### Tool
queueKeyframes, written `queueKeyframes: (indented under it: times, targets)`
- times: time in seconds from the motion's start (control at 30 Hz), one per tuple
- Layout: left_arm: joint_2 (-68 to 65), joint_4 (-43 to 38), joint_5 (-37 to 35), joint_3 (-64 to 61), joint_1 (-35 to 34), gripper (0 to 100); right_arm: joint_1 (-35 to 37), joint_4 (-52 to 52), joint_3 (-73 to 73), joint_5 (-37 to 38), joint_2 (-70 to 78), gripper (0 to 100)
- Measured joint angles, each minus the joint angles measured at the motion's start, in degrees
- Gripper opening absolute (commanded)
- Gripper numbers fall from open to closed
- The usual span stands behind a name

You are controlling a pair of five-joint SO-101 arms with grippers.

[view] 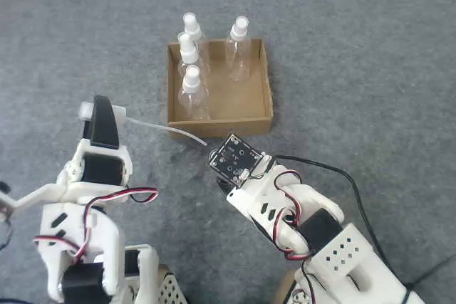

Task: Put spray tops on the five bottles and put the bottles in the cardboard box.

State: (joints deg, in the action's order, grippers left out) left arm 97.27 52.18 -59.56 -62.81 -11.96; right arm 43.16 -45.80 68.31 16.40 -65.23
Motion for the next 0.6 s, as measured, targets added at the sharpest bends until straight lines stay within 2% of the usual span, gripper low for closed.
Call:
queueKeyframes:
  times: [0.2, 0.6]
  targets:
    - [0.0, 4.57, 0.88, 0.0, 5.19, 1, 0.0, 0.35, 0.0, 0.0, 0.0, 2.0]
    - [0.0, 4.66, 1.58, 0.0, 6.24, 1, 0.0, 0.44, 0.0, 0.0, 0.0, 2.0]
